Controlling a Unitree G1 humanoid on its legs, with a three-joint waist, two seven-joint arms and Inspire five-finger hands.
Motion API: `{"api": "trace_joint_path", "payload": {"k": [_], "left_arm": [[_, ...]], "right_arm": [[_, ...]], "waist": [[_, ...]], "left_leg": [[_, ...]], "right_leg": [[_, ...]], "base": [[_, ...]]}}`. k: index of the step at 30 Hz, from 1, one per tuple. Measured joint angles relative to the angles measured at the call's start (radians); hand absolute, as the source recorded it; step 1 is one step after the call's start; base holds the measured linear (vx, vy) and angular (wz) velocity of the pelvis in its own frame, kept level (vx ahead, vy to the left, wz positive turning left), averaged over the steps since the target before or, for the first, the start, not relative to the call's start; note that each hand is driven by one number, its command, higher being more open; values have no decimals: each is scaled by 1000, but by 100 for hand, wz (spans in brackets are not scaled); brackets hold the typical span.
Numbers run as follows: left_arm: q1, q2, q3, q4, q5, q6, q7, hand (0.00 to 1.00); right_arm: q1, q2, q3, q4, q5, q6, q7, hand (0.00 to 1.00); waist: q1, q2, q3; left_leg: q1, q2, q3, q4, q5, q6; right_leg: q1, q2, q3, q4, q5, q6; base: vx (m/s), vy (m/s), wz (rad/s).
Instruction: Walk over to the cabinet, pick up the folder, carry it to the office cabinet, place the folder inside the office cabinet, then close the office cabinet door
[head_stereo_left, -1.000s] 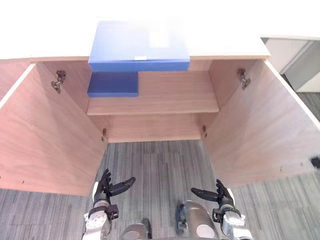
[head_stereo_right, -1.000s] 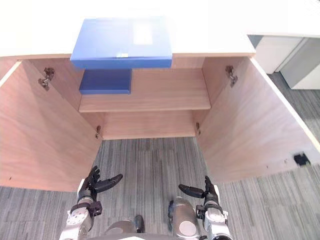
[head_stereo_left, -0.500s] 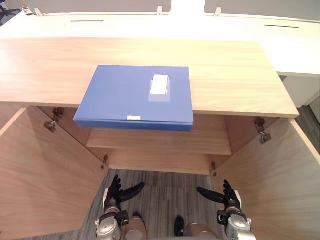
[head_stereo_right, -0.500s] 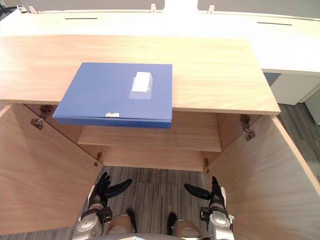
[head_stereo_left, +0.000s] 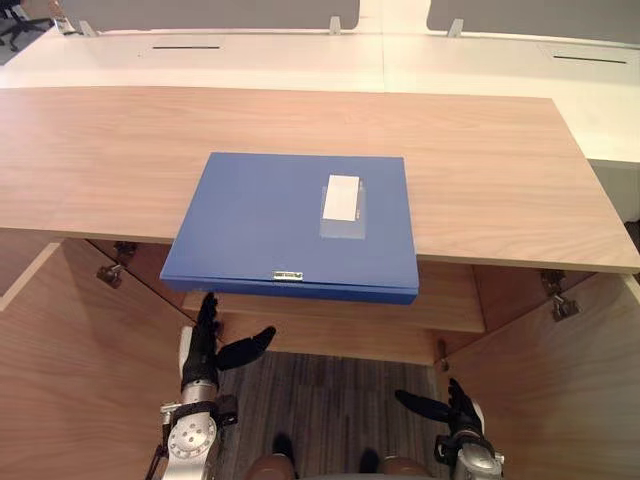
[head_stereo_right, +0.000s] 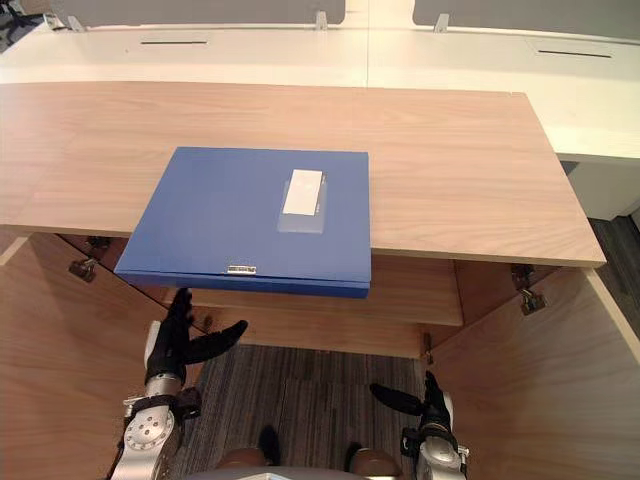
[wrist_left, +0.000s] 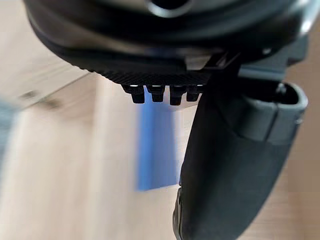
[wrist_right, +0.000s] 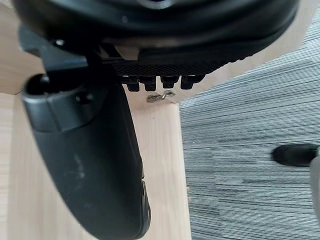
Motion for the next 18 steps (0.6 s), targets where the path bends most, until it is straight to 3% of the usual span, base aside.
{"api": "trace_joint_path", "payload": {"k": [4,8,11,13,18], "left_arm": [[35,22,-14,-128,118,-52,49,100],[62,19,-14,-190,246,-61,111,100],[82,7,-12,-224,266,-60,136,100],[97,-25,-10,-301,267,-60,197,100],[92,-20,-7,-380,289,-62,218,100]], "right_arm": [[2,-9,4,35,-10,-5,-14,100],[-3,-18,30,49,-34,-11,-21,100],[-2,-19,33,60,-34,-12,-28,100],[15,-26,47,93,-34,-13,-39,100],[38,-30,68,110,-34,-13,-39,100]], "waist": [[19,13,-26],[22,10,-36],[24,6,-39],[24,3,-43],[23,1,-67]], "left_leg": [[7,-7,-14,-2,5,5],[2,-19,-21,-15,24,8],[-2,-23,-23,-16,27,9],[-2,-25,-38,-13,33,11],[-14,-26,-47,2,41,12]], "right_leg": [[11,-5,-1,1,0,0],[8,-14,8,-7,0,4],[10,-17,18,-21,-3,19],[14,-16,9,-22,0,23],[17,-17,1,-25,2,28]], "base": [[-60,3,9],[-118,-5,3],[-117,-14,3],[-153,-21,14],[-33,-13,6]]}}
